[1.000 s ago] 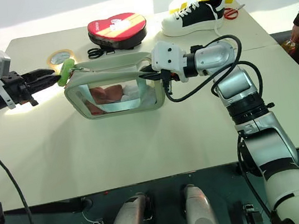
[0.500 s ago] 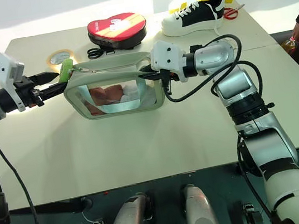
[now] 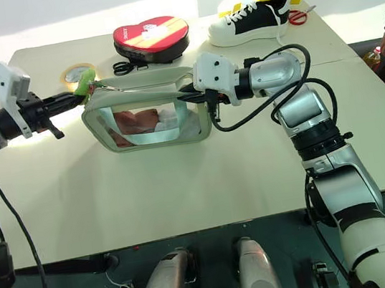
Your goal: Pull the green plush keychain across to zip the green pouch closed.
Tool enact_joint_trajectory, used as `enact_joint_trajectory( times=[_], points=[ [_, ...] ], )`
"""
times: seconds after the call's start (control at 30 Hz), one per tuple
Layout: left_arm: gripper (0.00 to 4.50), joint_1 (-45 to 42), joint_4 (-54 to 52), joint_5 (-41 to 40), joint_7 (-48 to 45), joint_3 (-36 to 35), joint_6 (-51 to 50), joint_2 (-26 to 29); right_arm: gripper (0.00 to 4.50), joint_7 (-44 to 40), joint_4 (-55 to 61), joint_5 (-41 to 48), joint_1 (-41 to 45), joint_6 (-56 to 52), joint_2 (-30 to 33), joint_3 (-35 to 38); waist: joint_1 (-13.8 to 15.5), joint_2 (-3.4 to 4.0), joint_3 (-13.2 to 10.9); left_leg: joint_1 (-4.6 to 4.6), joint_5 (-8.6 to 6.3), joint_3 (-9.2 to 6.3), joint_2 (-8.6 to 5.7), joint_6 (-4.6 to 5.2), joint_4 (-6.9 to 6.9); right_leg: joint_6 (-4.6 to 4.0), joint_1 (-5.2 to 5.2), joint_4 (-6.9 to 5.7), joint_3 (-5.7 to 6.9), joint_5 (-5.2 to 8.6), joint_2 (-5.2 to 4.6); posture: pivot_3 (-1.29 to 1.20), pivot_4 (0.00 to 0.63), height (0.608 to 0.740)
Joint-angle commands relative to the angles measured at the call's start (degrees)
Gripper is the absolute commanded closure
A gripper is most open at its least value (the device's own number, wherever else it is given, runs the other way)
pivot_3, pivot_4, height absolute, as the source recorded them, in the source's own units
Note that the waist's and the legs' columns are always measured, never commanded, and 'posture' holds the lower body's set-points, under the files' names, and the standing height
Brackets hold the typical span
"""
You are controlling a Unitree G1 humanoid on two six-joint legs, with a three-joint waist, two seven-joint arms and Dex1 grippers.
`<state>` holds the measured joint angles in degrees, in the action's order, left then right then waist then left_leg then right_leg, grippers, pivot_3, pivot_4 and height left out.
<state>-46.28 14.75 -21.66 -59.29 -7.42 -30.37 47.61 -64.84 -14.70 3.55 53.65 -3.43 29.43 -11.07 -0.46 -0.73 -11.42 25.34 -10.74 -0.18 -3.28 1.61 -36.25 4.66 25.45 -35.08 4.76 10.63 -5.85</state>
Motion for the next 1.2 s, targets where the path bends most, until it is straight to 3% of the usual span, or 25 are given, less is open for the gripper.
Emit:
enact_joint_trajectory(
  times=[0.03,0.2,0.3,0.5,0.67,0.8,0.97,1.07,1.2],
  points=[
    [4.45,-2.0,-7.6,-1.7,-1.1,1.3,-1.7,-0.2,4.50,0.7,2.7,1.1,1.5,0.7,-0.5,0.9,-0.1,0.00,0.0,0.00,-0.01,0.00,-0.01,0.01,-0.01,0.00,-0.01,0.01,0.00,0.00,-0.01,0.00,0.150,0.740],
    [4.45,2.2,-13.7,0.3,-2.0,5.9,-0.8,-0.9,4.50,0.8,2.4,0.8,1.6,0.8,-0.8,0.8,-0.3,0.01,0.0,-0.04,-0.01,0.01,-0.01,0.03,0.01,0.00,-0.02,-0.03,-0.03,0.00,0.00,0.00,0.150,0.740],
    [3.46,3.2,-12.8,1.6,-2.4,6.4,0.8,-0.1,4.50,0.9,2.5,0.8,1.4,0.8,-0.7,0.9,-0.3,0.01,0.0,-0.04,0.00,0.01,0.02,0.02,0.00,-0.01,0.00,-0.04,-0.03,0.00,0.05,0.00,0.150,0.740],
    [0.51,-0.7,-11.2,0.8,-2.1,4.5,-1.1,1.9,4.50,1.0,2.6,0.8,1.2,0.7,-0.4,0.9,-0.2,0.01,0.0,-0.06,0.00,0.02,0.02,0.03,0.00,-0.01,-0.02,-0.03,-0.02,0.00,0.04,0.00,0.150,0.740],
    [0.51,-0.1,-12.0,-1.6,-5.4,2.1,-4.1,7.5,4.50,1.1,2.5,0.9,1.2,0.7,-0.3,1.0,-0.4,0.01,0.0,-0.04,0.00,0.02,0.02,0.03,0.03,-0.01,0.01,-0.02,-0.02,0.01,0.05,0.00,0.150,0.740],
    [0.51,6.0,-14.4,-2.1,-7.0,1.6,-4.6,10.1,4.50,1.2,2.3,0.9,1.2,0.9,-0.3,1.0,-0.3,0.03,0.0,-0.05,-0.01,0.02,0.02,0.03,0.06,-0.02,0.00,0.01,-0.03,0.01,0.02,0.00,0.150,0.740],
    [0.51,10.0,-12.6,1.1,-1.7,2.5,0.0,5.9,4.50,1.1,2.3,1.0,1.3,0.9,-0.5,0.8,0.2,-0.01,0.0,-0.04,-0.01,-0.01,0.02,0.01,0.00,-0.18,-0.03,0.01,-0.02,0.10,-0.01,0.00,0.150,0.740],
    [1.32,9.9,-11.1,2.1,-0.8,2.6,1.9,4.5,4.50,1.0,2.2,0.9,1.5,0.9,-0.5,0.7,0.1,-0.01,0.0,-0.03,-0.01,-0.01,0.02,0.02,-0.02,-0.17,-0.02,0.02,-0.02,0.09,-0.01,0.00,0.150,0.740],
    [3.23,9.3,-11.1,1.5,-0.6,2.0,1.6,4.3,4.50,0.9,2.2,0.8,1.6,1.0,-0.4,0.7,-0.2,0.00,0.0,-0.03,-0.01,-0.01,0.01,0.02,0.03,-0.03,0.01,0.00,-0.02,0.01,0.00,0.00,0.150,0.740]
  ],
)
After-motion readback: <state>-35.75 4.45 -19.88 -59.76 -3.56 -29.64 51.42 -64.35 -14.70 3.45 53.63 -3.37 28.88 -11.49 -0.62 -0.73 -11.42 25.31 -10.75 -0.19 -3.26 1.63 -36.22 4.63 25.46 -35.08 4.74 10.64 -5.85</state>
